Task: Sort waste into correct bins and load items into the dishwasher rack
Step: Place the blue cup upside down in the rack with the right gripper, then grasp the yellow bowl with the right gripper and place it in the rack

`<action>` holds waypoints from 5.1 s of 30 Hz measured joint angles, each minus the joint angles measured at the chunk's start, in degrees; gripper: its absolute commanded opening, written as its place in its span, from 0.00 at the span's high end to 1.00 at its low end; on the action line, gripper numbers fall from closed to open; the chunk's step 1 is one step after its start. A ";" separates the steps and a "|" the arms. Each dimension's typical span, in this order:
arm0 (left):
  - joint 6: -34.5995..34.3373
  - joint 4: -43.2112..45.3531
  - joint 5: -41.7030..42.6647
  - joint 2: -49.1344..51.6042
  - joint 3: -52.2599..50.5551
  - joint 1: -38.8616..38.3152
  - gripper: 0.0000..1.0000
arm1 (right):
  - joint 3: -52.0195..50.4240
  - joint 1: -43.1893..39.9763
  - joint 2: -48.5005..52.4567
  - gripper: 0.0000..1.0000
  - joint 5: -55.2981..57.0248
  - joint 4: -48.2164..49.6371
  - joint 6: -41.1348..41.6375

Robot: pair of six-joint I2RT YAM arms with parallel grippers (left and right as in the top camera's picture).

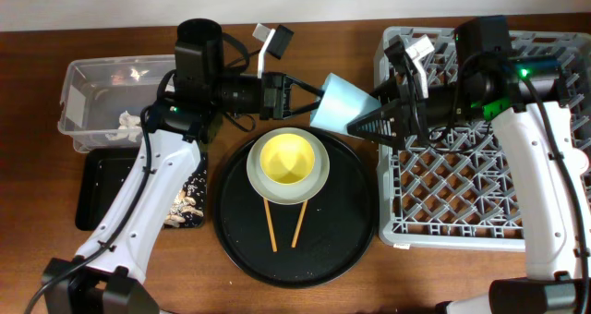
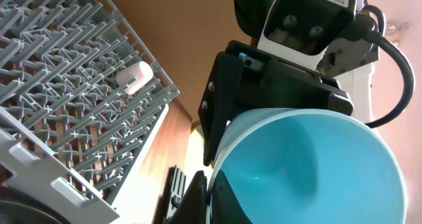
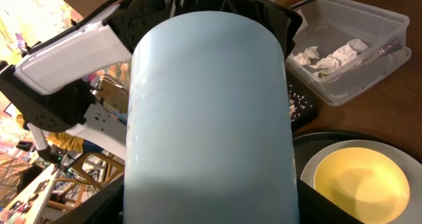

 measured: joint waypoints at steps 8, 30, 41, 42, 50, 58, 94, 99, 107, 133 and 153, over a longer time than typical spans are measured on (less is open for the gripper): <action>4.24 -7.87 -4.28 0.00 0.07 -0.02 0.63 | 0.00 0.33 0.00 0.41 9.99 -0.63 0.17; 22.47 -53.02 -68.00 0.09 0.22 4.02 0.61 | -0.07 -21.09 0.00 0.96 71.97 -1.49 35.67; 22.62 -52.92 -69.44 0.09 0.22 4.00 0.61 | -0.07 -30.86 9.81 0.96 75.08 -3.74 39.74; 22.62 -52.92 -69.44 0.09 0.22 4.00 0.61 | -0.07 -31.06 10.88 0.96 75.10 -3.93 39.76; 22.62 -52.92 -69.44 0.09 0.22 4.00 0.60 | -0.09 -31.67 17.79 0.09 75.49 -4.33 40.13; 22.62 -52.92 -69.44 0.09 0.22 4.00 0.59 | -0.09 -31.74 17.79 0.04 74.18 -4.83 39.87; 11.56 -63.47 -82.34 0.09 0.22 12.59 0.13 | -0.07 23.52 31.47 0.71 58.99 14.58 55.54; 11.56 -63.25 -82.34 0.09 0.22 12.59 0.13 | -0.09 23.52 32.02 0.89 59.25 17.16 56.76; 11.56 -63.23 -82.36 0.09 0.22 12.59 0.13 | -0.09 23.52 32.02 0.96 59.63 16.70 57.94; 11.56 -61.79 -82.49 0.09 0.22 12.59 0.13 | 8.04 -17.42 17.16 0.96 136.10 29.73 50.97; 11.54 -61.27 -82.25 0.09 0.22 12.59 0.13 | 7.93 -19.02 32.24 0.83 125.33 14.27 57.22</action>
